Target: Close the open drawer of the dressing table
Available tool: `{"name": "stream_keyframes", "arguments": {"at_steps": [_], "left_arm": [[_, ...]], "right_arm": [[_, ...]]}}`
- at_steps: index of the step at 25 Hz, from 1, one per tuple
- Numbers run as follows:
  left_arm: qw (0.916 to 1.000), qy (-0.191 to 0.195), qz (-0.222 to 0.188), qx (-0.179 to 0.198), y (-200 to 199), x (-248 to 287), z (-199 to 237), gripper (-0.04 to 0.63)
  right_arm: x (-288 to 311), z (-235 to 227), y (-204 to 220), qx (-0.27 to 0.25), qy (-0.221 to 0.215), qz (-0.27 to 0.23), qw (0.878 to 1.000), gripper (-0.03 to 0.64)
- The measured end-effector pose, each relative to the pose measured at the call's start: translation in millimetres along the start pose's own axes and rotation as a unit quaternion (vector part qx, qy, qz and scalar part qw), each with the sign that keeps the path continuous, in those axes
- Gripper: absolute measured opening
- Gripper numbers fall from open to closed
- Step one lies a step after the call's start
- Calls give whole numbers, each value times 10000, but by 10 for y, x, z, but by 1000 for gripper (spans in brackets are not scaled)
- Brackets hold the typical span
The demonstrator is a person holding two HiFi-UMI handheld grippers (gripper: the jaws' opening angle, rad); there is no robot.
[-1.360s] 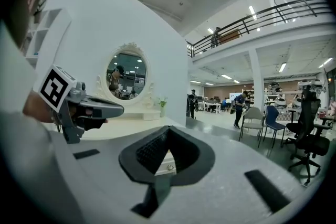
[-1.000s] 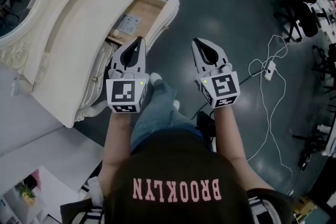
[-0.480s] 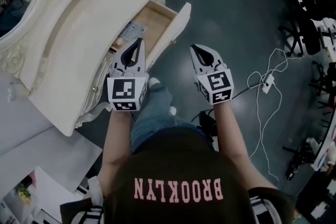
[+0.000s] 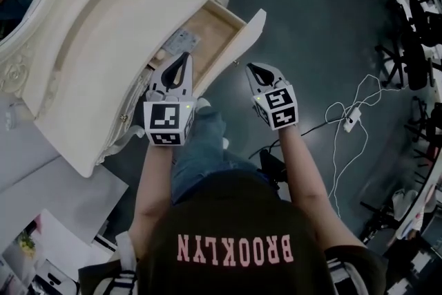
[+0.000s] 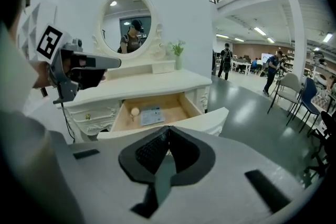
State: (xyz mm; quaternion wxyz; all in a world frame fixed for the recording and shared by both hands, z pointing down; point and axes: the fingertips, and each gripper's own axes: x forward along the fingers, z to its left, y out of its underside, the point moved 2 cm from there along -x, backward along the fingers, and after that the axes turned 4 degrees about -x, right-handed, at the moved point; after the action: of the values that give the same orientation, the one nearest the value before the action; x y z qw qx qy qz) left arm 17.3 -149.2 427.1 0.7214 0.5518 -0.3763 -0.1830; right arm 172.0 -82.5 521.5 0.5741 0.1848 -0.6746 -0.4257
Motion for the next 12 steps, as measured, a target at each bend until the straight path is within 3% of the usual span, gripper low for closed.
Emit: {"name": "stream_keyframes", "arguments": {"at_steps": [3,7,12], "left_arm": [[9999,-78,64,-44,31,79,72,5],[9996,-182,161,-136,86,163,208,5],[9992,-185,339,-143,169,267,276,5]], "right_arm": [[163,0,128,-5,-173,310,9994,-5],[371,30,286,15,-392,684,9969,84],[571,0,454,-54,-535,1038,9931,98]]}}
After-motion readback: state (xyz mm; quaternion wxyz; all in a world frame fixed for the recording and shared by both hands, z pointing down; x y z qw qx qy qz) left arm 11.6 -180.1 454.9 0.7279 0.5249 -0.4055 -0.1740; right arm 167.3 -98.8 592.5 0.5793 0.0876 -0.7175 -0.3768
